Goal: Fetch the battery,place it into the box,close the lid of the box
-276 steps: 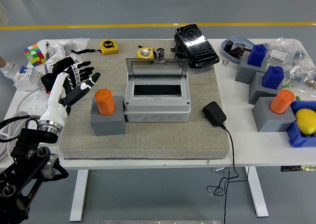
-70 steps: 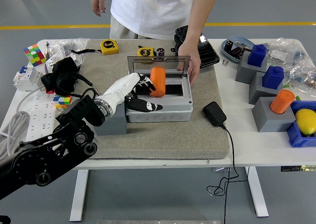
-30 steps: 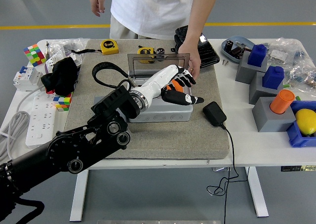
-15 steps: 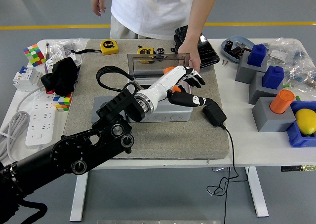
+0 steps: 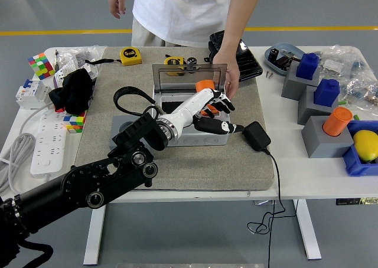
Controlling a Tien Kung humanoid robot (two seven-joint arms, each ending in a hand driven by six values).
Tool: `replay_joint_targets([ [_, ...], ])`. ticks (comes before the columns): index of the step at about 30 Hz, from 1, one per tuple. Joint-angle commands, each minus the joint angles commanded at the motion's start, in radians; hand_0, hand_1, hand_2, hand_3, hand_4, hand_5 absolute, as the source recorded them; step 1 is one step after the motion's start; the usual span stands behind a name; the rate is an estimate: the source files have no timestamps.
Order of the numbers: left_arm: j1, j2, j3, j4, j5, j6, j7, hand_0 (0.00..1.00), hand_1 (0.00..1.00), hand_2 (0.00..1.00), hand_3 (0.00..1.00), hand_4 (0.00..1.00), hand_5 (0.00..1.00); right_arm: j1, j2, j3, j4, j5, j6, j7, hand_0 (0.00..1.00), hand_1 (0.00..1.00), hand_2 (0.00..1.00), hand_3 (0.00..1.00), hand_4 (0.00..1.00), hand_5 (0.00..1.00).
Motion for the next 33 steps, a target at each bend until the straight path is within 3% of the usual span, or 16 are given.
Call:
replay_joint_targets([
  [13, 0.035, 0.104, -0.042, 0.008, 0.042, -0.020, 0.030, 0.491, 0.697, 0.619, 0.589, 0.998, 0.384, -0.004, 0.000, 0.007, -0.001, -0.001, 0.000, 0.002, 0.623, 0.642, 0.665, 0.568, 0.986, 0.520],
  [23, 0.055, 0.114, -0.099, -0.072, 0.069, -0.029, 0.050, 0.452, 0.662, 0.601, 0.582, 0.998, 0.384, -0.002, 0.000, 0.009, 0.000, -0.003, -0.002, 0.003, 0.623, 0.642, 0.665, 0.568, 0.986, 0.519],
  [33, 0.062, 0.108, -0.103, -0.114, 0.009, -0.029, 0.045, 0.429, 0.642, 0.592, 0.580, 0.998, 0.388, -0.004, 0.001, 0.005, 0.000, -0.002, -0.001, 0.003, 0.623, 0.642, 0.665, 0.568, 0.986, 0.519],
])
